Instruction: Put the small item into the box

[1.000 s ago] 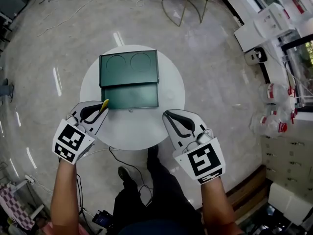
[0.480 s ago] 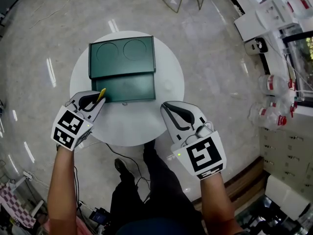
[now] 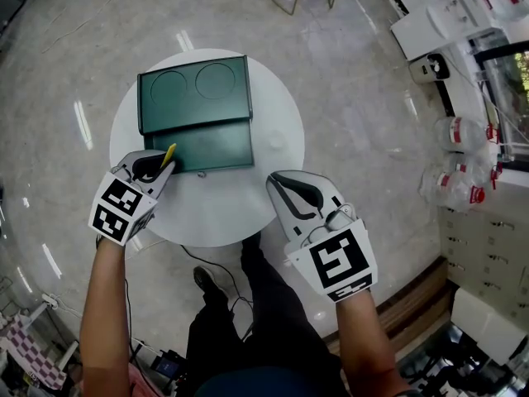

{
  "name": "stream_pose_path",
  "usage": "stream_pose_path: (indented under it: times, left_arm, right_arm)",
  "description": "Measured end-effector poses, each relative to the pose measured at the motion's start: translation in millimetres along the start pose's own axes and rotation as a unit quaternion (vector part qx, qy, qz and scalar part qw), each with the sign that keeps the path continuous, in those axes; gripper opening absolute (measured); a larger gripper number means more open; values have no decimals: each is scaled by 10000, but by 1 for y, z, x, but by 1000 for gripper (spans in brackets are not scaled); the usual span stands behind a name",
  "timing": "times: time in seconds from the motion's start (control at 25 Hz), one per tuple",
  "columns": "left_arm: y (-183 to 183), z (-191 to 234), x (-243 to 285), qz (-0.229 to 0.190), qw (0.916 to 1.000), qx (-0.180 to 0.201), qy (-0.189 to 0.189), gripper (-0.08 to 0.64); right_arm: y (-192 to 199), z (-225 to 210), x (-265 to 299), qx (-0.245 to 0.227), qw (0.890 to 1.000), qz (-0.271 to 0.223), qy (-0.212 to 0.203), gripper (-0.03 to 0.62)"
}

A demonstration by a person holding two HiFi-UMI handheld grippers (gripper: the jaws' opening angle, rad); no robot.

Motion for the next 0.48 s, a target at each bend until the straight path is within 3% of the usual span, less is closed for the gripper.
stream_pose_path:
  times: [0.24, 0.48]
  left_arm:
    - [-2, -3, -2, 146, 9999, 58, 0, 69]
    - [-16, -11, -30, 19, 9998, 178, -59, 91]
  right_arm:
    - [-7, -1, -9, -38, 10000, -61, 26, 38]
    - [-22, 14, -25, -122, 9998, -150, 35, 38]
Point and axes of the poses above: the fingertips, and each gripper's own axes: x forward along the fingers, z to its left, y out of its underside, the point moved 5 cm from there along -x, backward along the fingers, and after that the axes turned 9 degrees about x, right-handed, at the moved point
